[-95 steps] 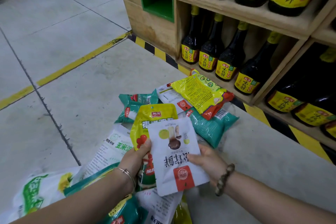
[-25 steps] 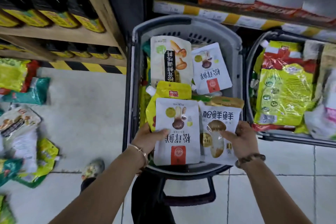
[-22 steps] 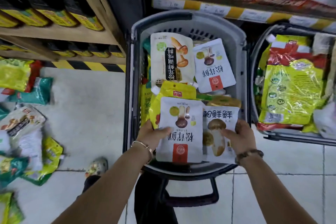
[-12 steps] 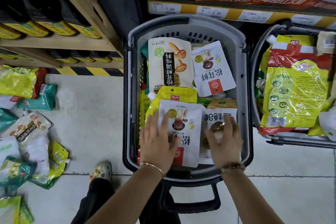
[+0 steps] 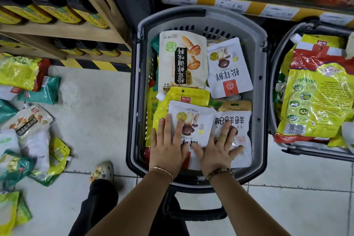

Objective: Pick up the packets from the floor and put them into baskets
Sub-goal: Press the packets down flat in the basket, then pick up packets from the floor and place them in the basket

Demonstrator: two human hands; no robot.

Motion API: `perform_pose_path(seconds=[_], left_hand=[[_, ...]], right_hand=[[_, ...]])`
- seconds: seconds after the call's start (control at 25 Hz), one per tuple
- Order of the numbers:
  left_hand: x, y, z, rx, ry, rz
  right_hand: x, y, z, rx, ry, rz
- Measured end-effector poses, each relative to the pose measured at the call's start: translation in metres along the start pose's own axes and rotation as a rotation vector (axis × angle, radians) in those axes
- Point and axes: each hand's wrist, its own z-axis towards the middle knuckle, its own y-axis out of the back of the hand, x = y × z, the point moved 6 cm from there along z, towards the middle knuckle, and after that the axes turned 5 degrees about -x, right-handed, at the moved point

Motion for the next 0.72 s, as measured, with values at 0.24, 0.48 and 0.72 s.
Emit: perform_pose_path(seconds=[0.24, 0.48, 0.72], left_hand=[[0.014, 0.023, -0.001, 0.006, 0.033, -0.303], [0.112, 0.094, -0.054, -0.323, 0.326, -0.719], [0.276, 0.111, -0.165, -0.411, 0.581, -0.729]], right_hand=[[-0.001, 0.039, -0.012, -0.164, 0.03, 0.204], [0.078, 0.097, -0.058, -0.518, 0.371, 0.386], [0.236, 0.048, -0.128, -0.385, 0.552, 0.334]])
